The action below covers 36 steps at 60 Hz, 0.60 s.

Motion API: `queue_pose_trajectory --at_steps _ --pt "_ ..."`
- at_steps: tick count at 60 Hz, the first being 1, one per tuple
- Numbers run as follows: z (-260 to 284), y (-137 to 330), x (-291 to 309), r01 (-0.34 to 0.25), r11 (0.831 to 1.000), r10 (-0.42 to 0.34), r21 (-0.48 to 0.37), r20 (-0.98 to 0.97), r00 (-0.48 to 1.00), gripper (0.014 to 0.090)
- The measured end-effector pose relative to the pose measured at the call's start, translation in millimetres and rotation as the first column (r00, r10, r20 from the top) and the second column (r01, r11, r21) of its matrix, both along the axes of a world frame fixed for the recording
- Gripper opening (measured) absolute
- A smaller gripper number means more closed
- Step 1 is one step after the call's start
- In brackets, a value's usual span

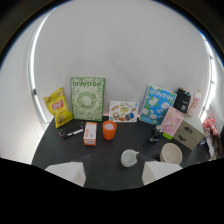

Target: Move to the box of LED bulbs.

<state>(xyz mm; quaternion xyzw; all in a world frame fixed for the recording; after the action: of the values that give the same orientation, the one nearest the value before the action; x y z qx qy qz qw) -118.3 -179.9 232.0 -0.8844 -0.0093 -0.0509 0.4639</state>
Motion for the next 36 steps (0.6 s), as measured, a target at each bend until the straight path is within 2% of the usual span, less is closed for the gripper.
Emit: queue_pose_trajectory --at_steps 19,27,36 --pt "-18 -15 -34 0.0 1.0 -0.001 -0.017 -0.017 1.0 0.0863" --pt "-37 -16 -62 -0.04 0.998 0.039 -0.05 -0.016 0.999 0.086" --pt "-55 9 -88 -0.081 0.995 0.08 -0.06 -0.02 0.997 0.0858"
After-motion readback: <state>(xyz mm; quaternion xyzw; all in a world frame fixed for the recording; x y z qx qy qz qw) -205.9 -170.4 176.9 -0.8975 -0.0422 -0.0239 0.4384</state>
